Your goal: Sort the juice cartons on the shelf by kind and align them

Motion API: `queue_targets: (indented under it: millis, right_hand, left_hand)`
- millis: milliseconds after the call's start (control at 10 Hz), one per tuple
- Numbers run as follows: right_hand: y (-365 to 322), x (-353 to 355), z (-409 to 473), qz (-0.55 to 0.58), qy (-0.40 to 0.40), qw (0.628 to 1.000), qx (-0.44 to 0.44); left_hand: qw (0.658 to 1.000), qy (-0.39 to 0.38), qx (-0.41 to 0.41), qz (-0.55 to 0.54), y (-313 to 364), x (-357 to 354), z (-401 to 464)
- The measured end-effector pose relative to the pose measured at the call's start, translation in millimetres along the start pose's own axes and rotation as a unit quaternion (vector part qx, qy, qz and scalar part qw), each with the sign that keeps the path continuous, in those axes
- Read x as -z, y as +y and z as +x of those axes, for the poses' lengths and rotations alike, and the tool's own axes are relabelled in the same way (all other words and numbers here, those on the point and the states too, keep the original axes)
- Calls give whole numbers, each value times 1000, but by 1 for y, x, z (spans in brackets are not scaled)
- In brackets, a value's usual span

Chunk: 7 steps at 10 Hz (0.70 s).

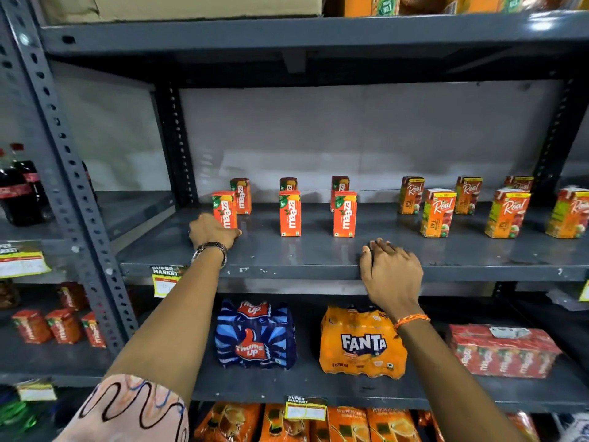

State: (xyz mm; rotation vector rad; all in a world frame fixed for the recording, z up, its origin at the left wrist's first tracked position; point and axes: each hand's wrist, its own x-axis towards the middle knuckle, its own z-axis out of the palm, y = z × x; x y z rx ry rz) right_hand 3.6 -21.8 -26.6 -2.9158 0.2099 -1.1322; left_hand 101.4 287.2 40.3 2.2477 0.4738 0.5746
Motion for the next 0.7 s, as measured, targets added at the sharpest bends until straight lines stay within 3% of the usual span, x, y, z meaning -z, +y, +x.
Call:
queue_targets:
  millis: [600,700]
  right_hand:
    - [-3,11,-1,25,-24,999,-23]
    - [3,18,6,108,-14,989,-102]
  left_hand:
    - [1000,-22,10,-14,-3,6,-3]
    - [997,67,24,-27,-1,13,-14]
